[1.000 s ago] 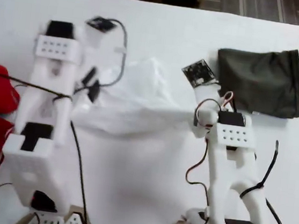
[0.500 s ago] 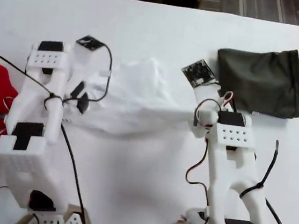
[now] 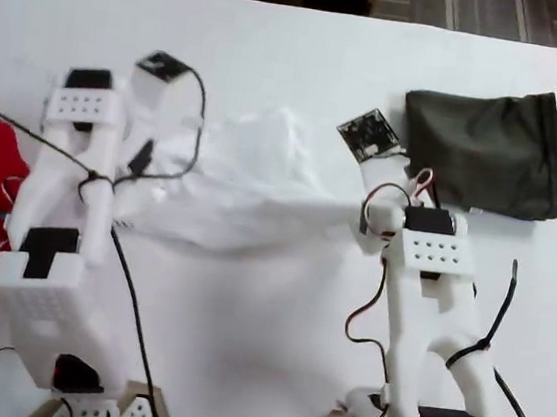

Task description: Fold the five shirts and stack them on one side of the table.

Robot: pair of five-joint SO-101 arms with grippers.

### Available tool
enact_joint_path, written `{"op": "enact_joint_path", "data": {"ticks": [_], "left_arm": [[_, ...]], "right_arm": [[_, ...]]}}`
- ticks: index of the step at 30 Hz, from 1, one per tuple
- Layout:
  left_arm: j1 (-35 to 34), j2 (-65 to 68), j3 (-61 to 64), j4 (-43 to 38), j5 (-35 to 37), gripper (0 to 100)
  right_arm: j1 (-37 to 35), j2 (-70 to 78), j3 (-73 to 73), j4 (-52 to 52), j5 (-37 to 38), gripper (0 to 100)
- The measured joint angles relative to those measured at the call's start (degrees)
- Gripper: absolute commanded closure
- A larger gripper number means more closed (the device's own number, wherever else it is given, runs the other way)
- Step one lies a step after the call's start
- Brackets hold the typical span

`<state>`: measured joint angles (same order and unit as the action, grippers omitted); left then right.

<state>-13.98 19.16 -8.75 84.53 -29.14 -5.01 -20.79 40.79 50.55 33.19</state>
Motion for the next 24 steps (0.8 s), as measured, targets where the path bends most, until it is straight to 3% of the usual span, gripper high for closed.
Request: {"op": "enact_joint_path", "data": {"ticks": [8,12,18,24], "left_arm": [[-1.67,0.0,-21.01,14.95,0.0,97],[-1.67,-1.49,-26.55,16.79,0.79,97],[-0.7,-9.58,-22.51,16.88,3.16,97],[3.16,-25.49,-3.6,16.88,3.25,97]], "right_arm": [[0.79,0.09,-3.69,-5.19,-4.84,97.8],[2.81,0.09,-11.43,-2.02,-5.19,97.8],[3.78,0.09,-26.37,12.92,-5.19,97.8],[4.13,0.09,-33.76,29.71,-5.19,97.8]]}}
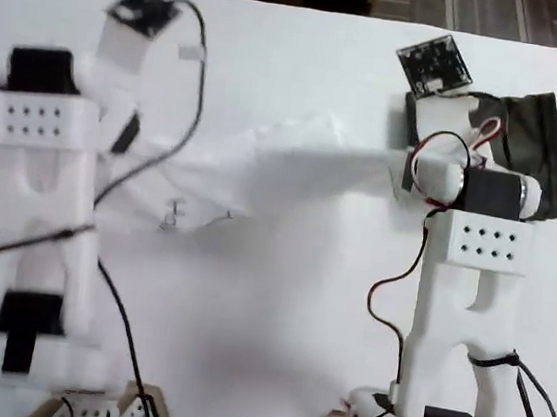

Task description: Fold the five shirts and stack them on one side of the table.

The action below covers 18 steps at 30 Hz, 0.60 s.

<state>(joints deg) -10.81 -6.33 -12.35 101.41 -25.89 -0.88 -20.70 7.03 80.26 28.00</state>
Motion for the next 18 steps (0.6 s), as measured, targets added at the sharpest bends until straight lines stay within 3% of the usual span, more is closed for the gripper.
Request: {"op": "enact_joint_path", "data": {"ticks": [3,8,18], "left_arm": [[0.26,-5.98,10.11,0.0,-0.26,97],[0.18,-9.41,23.65,0.0,-6.51,97],[0.0,-9.58,37.98,0.0,-20.31,97]], "right_arm": [[0.0,0.0,0.0,5.36,0.0,97.8],[0.0,-0.09,2.02,10.64,0.53,97.8],[-0.97,-12.48,31.12,5.63,14.33,97.7]]}}
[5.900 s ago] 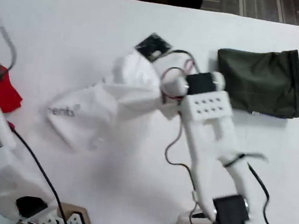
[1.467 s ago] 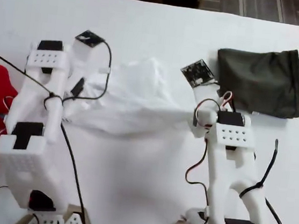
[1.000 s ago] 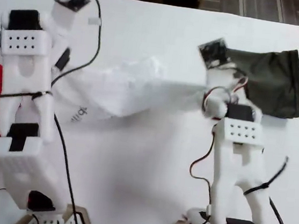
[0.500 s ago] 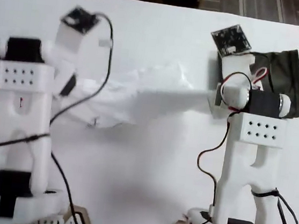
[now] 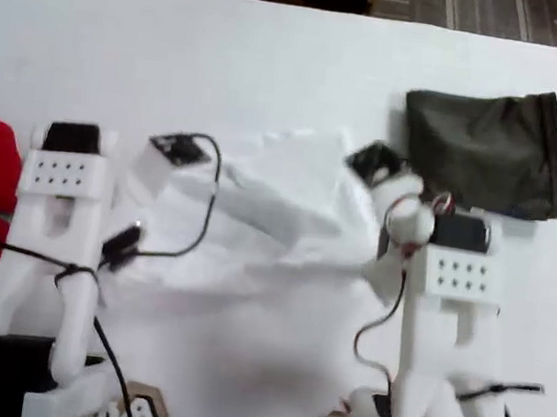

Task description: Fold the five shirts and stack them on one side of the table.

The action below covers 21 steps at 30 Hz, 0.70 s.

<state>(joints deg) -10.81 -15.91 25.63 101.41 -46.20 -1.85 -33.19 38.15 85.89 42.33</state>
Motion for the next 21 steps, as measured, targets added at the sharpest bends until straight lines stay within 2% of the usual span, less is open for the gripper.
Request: {"op": "enact_joint_path", "data": {"ticks": [2,6,8,14,17,21], "left_arm": [[-0.53,0.0,0.09,0.0,-2.02,95],[-2.2,0.0,-0.18,0.0,-4.57,83],[-2.9,0.0,-1.67,0.0,-4.92,79],[-5.8,0.0,-14.42,0.0,-2.99,80],[-6.68,-0.09,-21.27,-0.35,1.76,80],[-6.42,2.99,-23.03,-4.75,10.29,80]], "right_arm": [[-0.09,-3.25,3.34,-0.26,2.37,95.3],[-0.09,-8.26,4.48,-0.18,4.4,77.9],[-0.18,-9.93,4.48,-0.18,4.57,72.0],[-3.16,-14.68,1.76,0.0,4.04,71.5],[-5.36,-15.91,-1.32,-2.11,-2.02,71.5],[-9.67,-12.57,-2.81,-10.02,-11.96,71.4]]}}
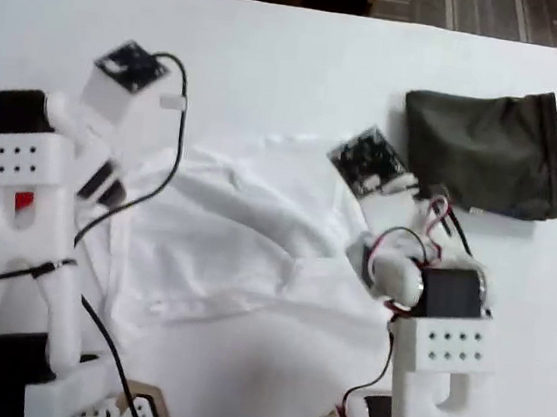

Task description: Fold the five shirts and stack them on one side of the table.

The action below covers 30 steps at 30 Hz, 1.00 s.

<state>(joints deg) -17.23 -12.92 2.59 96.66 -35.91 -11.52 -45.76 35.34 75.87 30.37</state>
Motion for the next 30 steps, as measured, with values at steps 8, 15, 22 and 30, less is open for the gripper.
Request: {"op": "enact_joint_path", "data": {"ticks": [8,15,22,30], "left_arm": [[0.0,21.8,-0.62,-8.26,9.41,80],[0.0,30.86,-0.62,-14.24,9.85,80],[0.0,35.25,-0.62,-16.7,9.85,80],[0.0,39.91,-1.41,-18.2,9.76,80]], "right_arm": [[-7.3,28.48,-11.6,-7.38,-7.65,66.5],[-7.74,53.1,-29.89,-6.95,-8.18,59.3],[-8.18,70.42,-43.87,-2.02,-8.18,59.4],[-8.09,83.16,-53.98,2.46,-8.18,59.4]]}}
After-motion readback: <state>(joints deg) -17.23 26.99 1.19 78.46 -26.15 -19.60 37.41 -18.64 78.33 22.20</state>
